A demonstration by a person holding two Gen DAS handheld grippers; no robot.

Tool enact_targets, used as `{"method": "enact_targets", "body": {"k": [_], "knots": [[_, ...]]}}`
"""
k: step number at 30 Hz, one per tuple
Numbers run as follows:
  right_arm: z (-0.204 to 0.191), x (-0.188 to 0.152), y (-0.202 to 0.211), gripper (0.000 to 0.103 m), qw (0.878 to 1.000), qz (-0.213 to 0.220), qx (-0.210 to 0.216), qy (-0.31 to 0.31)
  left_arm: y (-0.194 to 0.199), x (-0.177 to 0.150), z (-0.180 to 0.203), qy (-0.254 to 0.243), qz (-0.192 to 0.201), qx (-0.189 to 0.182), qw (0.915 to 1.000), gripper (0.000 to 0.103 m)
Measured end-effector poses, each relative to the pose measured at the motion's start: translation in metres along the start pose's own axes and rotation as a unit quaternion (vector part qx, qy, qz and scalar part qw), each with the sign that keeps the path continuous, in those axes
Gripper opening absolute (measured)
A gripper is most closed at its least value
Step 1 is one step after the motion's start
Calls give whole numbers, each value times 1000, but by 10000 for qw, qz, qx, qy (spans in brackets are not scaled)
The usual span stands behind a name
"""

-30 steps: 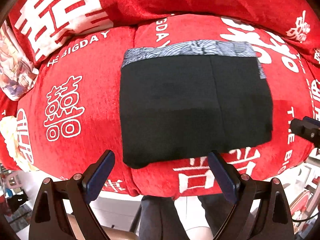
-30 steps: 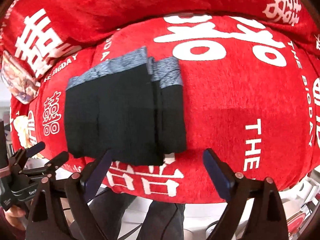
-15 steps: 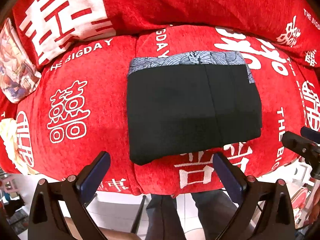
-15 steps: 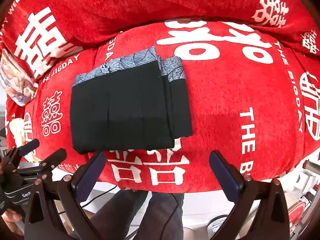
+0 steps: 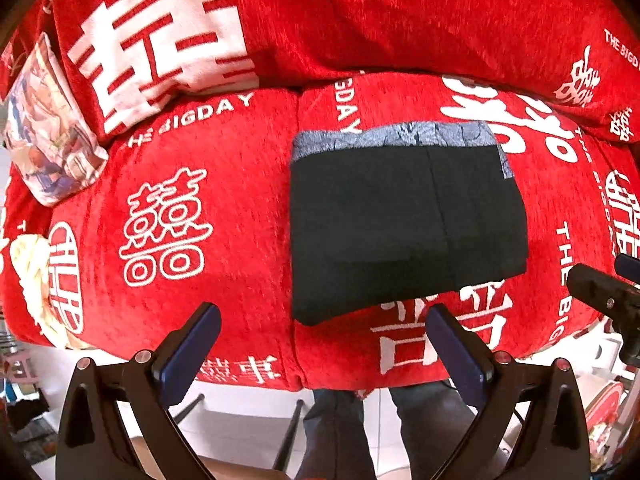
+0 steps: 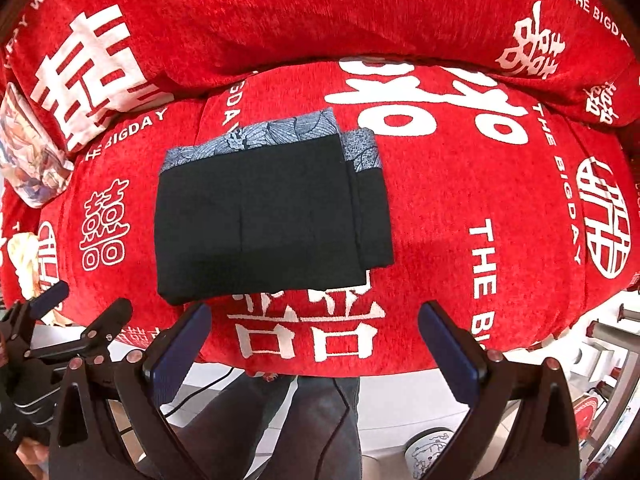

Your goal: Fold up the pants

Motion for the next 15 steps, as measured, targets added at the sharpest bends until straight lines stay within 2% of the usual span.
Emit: {"method": "enact_targets", "body": {"k": [15], "knots": [[-5,-1,7,103,9999,21,-154,-21,7,4,-3,20,128,-53,9999,103]]}}
Point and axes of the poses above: each gripper's, at about its wrist camera, not at the fingertips, and y roughly against the way its jaws point, z to its right, x to its top, the point moved 4 cm from there along -y, roughly the way its jaws point, and after that the axes turned 11 degrees about x, right-handed, at the moved point
